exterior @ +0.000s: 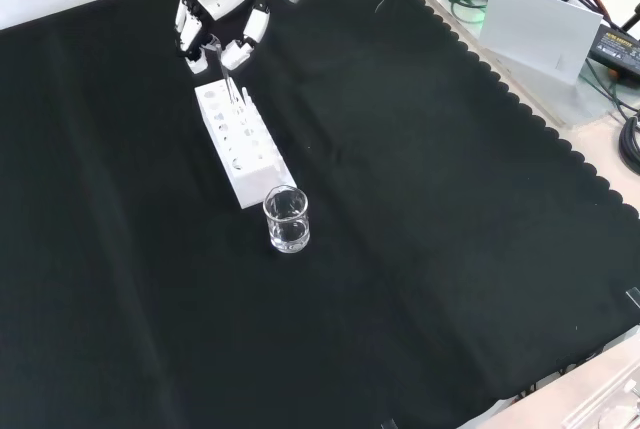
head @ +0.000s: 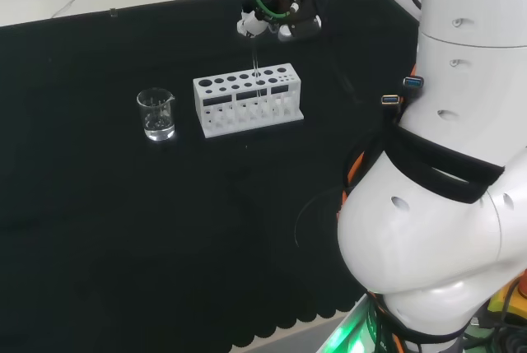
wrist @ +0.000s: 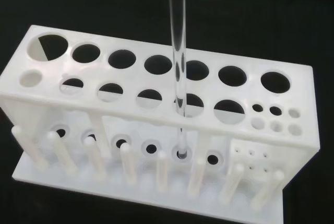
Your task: Take the glass rod from the white test tube rack.
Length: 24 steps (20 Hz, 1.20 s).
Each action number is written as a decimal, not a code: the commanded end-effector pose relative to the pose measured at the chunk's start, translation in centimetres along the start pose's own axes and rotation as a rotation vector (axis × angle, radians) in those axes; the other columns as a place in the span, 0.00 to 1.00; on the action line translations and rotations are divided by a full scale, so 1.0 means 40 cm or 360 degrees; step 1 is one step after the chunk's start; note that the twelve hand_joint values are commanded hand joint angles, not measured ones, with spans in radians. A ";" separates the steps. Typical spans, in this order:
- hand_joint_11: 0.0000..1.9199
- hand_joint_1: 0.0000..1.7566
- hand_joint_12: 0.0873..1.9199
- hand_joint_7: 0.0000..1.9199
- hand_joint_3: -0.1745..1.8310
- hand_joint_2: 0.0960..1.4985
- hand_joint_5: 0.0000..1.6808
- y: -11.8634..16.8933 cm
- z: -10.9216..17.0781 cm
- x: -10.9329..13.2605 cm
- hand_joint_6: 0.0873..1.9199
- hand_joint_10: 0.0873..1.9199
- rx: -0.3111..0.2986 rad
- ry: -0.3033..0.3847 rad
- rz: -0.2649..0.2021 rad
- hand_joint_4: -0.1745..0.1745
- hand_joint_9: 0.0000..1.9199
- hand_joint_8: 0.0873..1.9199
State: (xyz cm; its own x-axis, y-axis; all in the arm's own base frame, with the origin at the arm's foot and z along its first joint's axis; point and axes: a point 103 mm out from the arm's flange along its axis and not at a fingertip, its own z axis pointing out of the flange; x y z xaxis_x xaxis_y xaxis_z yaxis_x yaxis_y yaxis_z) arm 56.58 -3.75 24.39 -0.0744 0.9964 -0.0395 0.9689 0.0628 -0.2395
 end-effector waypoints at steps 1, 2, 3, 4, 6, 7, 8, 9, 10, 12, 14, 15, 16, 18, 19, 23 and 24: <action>0.56 0.45 0.57 0.44 0.35 0.66 0.35 0.004 -0.008 0.009 0.48 0.43 -0.0097 -0.0001 0.0007 0.00 0.65 0.46; 0.60 0.48 0.55 0.45 0.36 0.66 0.36 0.004 -0.010 0.010 0.48 0.43 -0.0115 0.0000 0.0006 0.00 0.67 0.47; 0.65 0.50 0.51 0.45 0.37 0.65 0.38 0.003 -0.012 0.012 0.48 0.43 -0.0130 -0.0007 0.0000 0.00 0.70 0.49; 0.70 0.53 0.47 0.46 0.38 0.64 0.39 0.002 -0.014 0.013 0.49 0.42 -0.0149 -0.0011 -0.0001 0.00 0.71 0.50; 0.79 0.59 0.40 0.48 0.25 0.72 0.42 -0.002 -0.021 0.011 0.63 0.43 -0.0189 -0.0015 0.0009 0.00 0.75 0.53; 0.83 0.60 0.36 0.49 0.19 0.76 0.43 -0.005 -0.024 0.010 0.67 0.44 -0.0215 -0.0016 0.0014 0.00 0.76 0.55; 0.86 0.61 0.32 0.50 0.15 0.78 0.43 -0.008 -0.027 0.008 0.68 0.45 -0.0242 -0.0012 0.0018 0.00 0.77 0.56; 0.87 0.65 0.30 0.50 0.13 0.78 0.44 -0.011 -0.032 0.007 0.65 0.46 -0.0289 -0.0012 0.0024 0.01 0.78 0.60; 0.86 0.67 0.28 0.51 0.11 0.77 0.46 -0.015 -0.036 0.008 0.61 0.47 -0.0337 -0.0015 0.0025 0.01 0.78 0.62; 0.84 0.71 0.26 0.52 0.10 0.75 0.51 -0.026 -0.051 0.016 0.52 0.49 -0.0476 -0.0038 0.0028 0.00 0.78 0.63; 0.83 0.72 0.26 0.54 0.09 0.72 0.57 -0.038 -0.072 0.027 0.41 0.51 -0.0607 -0.0052 0.0025 0.00 0.77 0.60; 0.83 0.73 0.27 0.56 0.09 0.71 0.61 -0.043 -0.084 0.033 0.35 0.51 -0.0645 -0.0051 0.0025 0.00 0.77 0.58; 0.83 0.73 0.27 0.58 0.09 0.70 0.64 -0.047 -0.098 0.038 0.29 0.50 -0.0662 -0.0053 0.0029 0.00 0.78 0.55; 0.83 0.74 0.28 0.60 0.08 0.68 0.71 -0.057 -0.122 0.045 0.17 0.49 -0.0678 -0.0067 0.0035 0.00 0.78 0.51; 0.83 0.74 0.28 0.61 0.06 0.68 0.74 -0.062 -0.132 0.046 0.12 0.48 -0.0679 -0.0086 0.0062 0.00 0.78 0.50; 0.83 0.75 0.27 0.62 0.00 0.71 0.79 -0.083 -0.176 0.054 0.03 0.47 -0.0695 -0.0074 0.0071 0.00 0.79 0.48; 0.83 0.75 0.27 0.62 0.00 0.72 0.79 -0.088 -0.188 0.056 0.03 0.47 -0.0693 -0.0072 0.0069 0.00 0.79 0.48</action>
State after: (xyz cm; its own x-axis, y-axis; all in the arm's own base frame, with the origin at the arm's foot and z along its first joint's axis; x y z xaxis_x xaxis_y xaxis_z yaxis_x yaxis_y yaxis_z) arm 55.74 -2.81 28.02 -0.0475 0.9960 -0.0760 0.9916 0.0562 0.1169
